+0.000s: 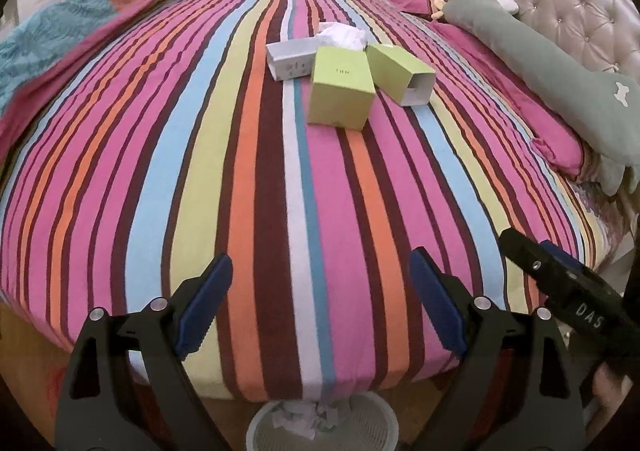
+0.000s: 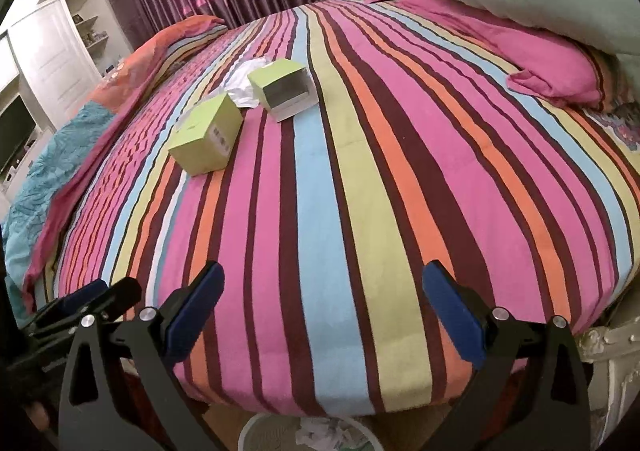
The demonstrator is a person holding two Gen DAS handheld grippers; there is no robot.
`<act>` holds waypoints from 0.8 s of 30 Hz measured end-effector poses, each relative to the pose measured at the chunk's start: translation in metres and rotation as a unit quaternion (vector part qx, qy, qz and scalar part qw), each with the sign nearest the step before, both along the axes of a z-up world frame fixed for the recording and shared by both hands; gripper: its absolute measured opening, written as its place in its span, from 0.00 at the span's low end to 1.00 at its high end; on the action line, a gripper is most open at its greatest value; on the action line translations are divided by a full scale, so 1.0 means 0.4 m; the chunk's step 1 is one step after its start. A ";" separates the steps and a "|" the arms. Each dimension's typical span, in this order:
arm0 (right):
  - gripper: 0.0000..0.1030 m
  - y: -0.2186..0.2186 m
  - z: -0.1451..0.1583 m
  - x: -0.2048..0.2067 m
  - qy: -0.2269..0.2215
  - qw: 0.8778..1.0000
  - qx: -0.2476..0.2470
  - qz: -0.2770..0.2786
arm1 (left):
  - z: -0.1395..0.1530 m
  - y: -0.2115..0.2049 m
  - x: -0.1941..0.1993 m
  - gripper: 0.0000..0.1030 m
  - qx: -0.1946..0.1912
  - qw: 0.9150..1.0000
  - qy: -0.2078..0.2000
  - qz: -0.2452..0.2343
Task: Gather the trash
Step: 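Move both open grippers back toward the green DHC boxes on the bed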
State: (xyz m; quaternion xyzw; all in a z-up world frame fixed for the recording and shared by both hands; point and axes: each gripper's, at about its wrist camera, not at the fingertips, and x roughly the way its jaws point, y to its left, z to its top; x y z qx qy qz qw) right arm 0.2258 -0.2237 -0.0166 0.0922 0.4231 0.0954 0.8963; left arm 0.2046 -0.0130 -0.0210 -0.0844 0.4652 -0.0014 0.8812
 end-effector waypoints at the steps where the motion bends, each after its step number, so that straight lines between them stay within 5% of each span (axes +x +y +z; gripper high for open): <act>1: 0.92 0.000 -0.002 0.008 0.001 1.000 -0.001 0.001 | 0.001 -0.001 0.009 0.85 0.000 1.000 -0.001 0.001; 24: 0.92 0.033 -0.002 0.204 -0.006 0.999 -0.030 0.032 | -0.016 -0.015 0.214 0.85 0.005 1.000 -0.004 0.022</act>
